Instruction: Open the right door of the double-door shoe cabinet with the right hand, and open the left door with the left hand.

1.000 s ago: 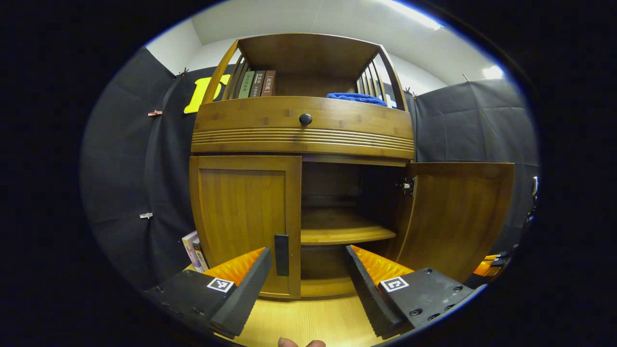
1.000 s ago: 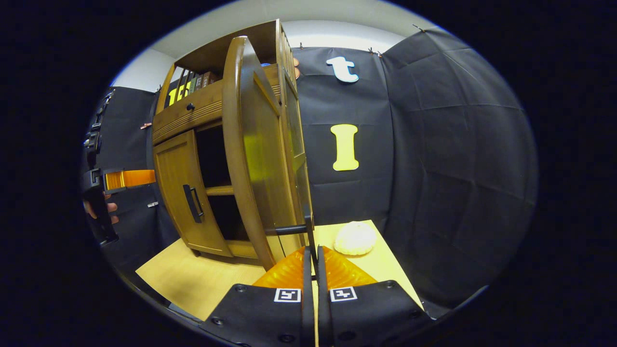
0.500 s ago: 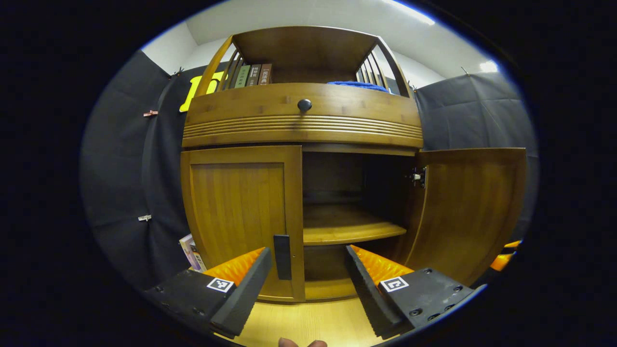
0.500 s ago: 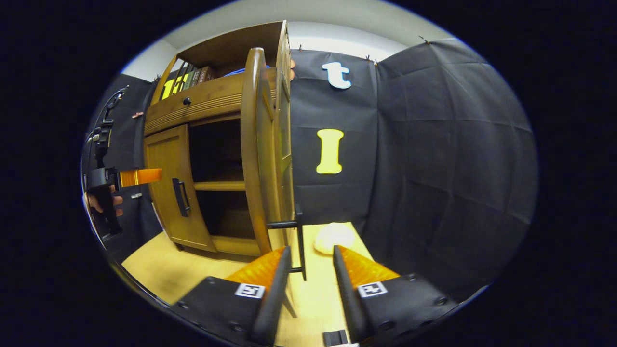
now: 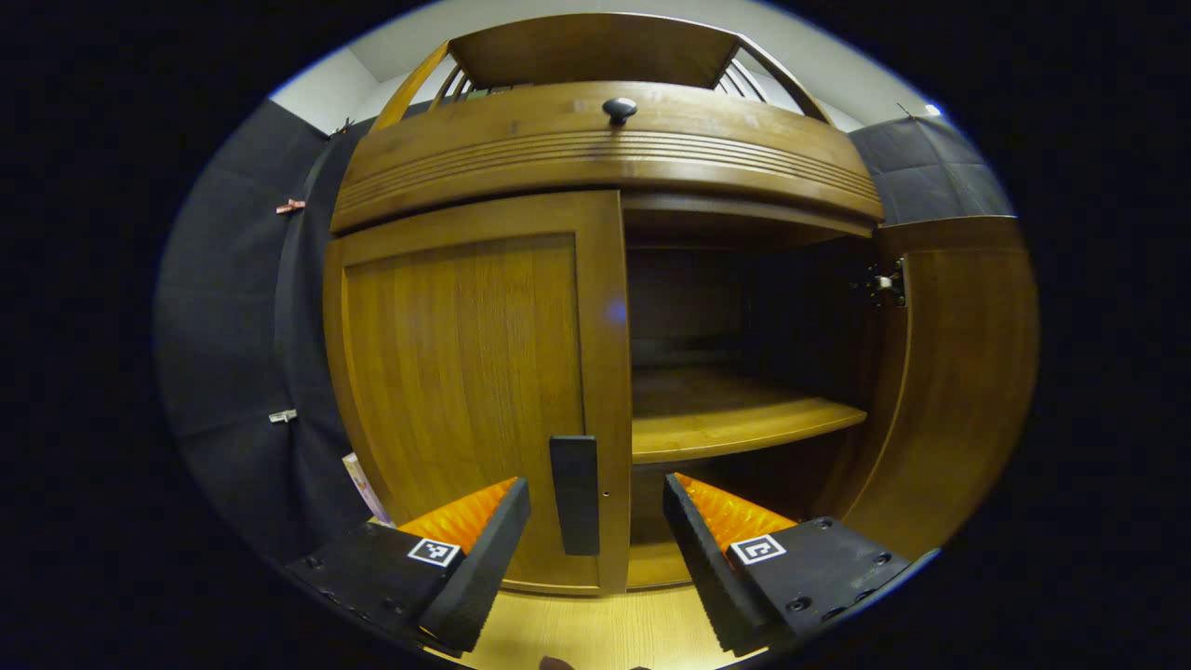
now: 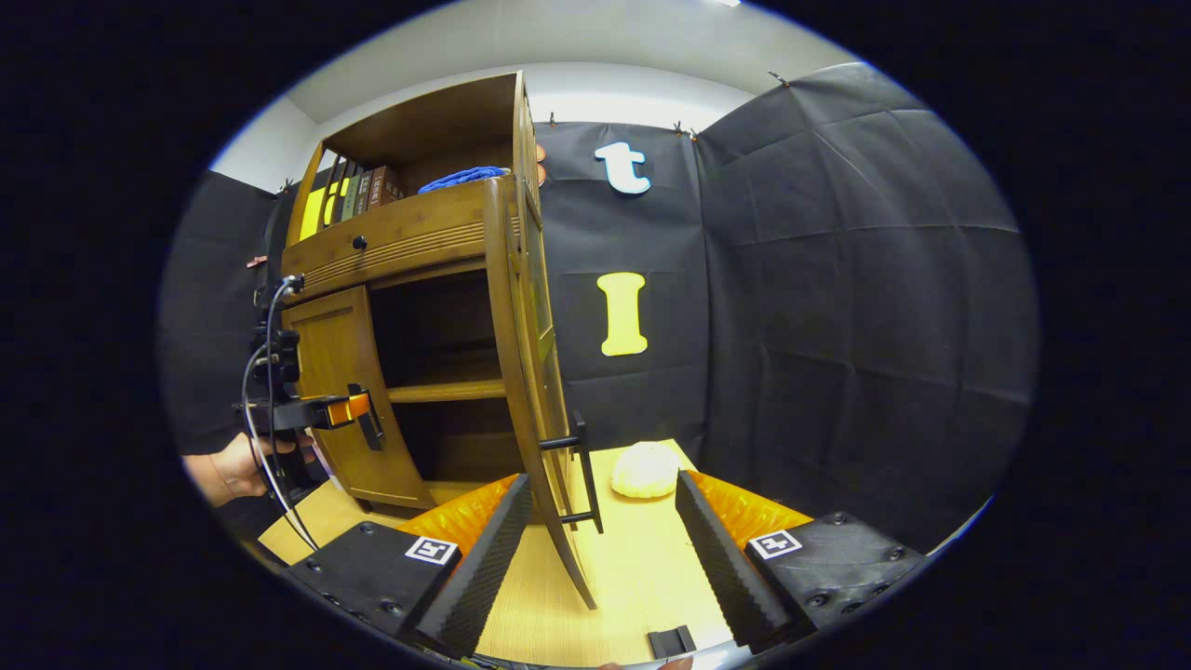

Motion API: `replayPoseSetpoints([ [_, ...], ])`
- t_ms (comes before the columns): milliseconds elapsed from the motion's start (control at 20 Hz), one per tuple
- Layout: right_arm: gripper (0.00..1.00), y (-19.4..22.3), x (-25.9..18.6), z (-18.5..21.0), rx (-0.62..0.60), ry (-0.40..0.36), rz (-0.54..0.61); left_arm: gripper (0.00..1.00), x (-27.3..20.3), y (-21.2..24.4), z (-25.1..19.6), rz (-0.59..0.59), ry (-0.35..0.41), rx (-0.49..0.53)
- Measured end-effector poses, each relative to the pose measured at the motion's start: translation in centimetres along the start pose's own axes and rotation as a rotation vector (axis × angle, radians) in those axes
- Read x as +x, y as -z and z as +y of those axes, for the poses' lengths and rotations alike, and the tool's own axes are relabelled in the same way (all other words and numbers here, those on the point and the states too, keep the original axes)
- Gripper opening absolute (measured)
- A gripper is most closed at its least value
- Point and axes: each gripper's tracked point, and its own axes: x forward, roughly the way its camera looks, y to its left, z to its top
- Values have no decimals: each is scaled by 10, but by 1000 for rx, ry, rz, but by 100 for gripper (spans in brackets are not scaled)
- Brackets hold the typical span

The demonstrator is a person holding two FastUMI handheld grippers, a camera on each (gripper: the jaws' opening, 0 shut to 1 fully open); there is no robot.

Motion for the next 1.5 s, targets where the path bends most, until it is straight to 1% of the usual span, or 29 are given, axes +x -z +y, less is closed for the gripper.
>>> replayPoseSetpoints([
  [100, 98, -3, -5, 1, -13, 2, -16, 84, 20, 10, 4, 13, -8, -18],
  [150, 92, -5, -7, 3, -12, 2, -22, 77, 24, 15, 8, 16, -14, -27],
  [300, 92, -7, -12, 6, -19, -2, -25, 65, 41, 20, 11, 21, -12, -51],
  [350, 92, -6, -13, 7, -24, -2, -23, 58, 45, 20, 10, 22, -10, -48],
  [400, 92, -6, -14, 9, -29, -3, -20, 54, 47, 20, 10, 24, -3, -46],
  [450, 92, -6, -14, 10, -32, -5, -19, 46, 46, 23, 8, 29, 8, -45],
  [500, 92, -7, -15, 13, -35, -7, -19, 43, 48, 22, 7, 31, 3, -36],
  [550, 92, -7, -15, 15, -37, -11, -20, 36, 46, 22, 9, 33, 5, -30],
  [600, 92, -8, -15, 19, -40, -15, -21, 38, 46, 21, 9, 32, 11, -27],
  [650, 92, -9, -15, 22, -43, -20, -22, 35, 47, 23, 8, 37, 23, -23],
  [900, 92, -14, -18, 45, -59, -55, -42, 33, 37, 20, 10, 42, 62, -20],
  [1150, 92, -11, -14, 68, -70, -82, -51, 33, 36, 20, 11, 44, 74, -20],
  [1200, 98, -9, -13, 73, -68, -89, -47, 33, 38, 19, 11, 44, 75, -21],
  [1250, 100, -8, -11, 78, -66, -94, -44, 33, 38, 20, 11, 46, 76, -23],
  [1350, 95, -5, -9, 88, -64, -105, -36, 33, 39, 20, 11, 51, 76, -29],
  [1400, 98, -5, -9, 94, -62, -110, -35, 33, 39, 19, 12, 54, 75, -33],
  [1450, 98, -5, -8, 99, -61, -116, -36, 33, 38, 19, 13, 59, 73, -38],
  [1500, 92, -4, -8, 104, -61, -120, -36, 33, 38, 19, 14, 62, 71, -44],
])
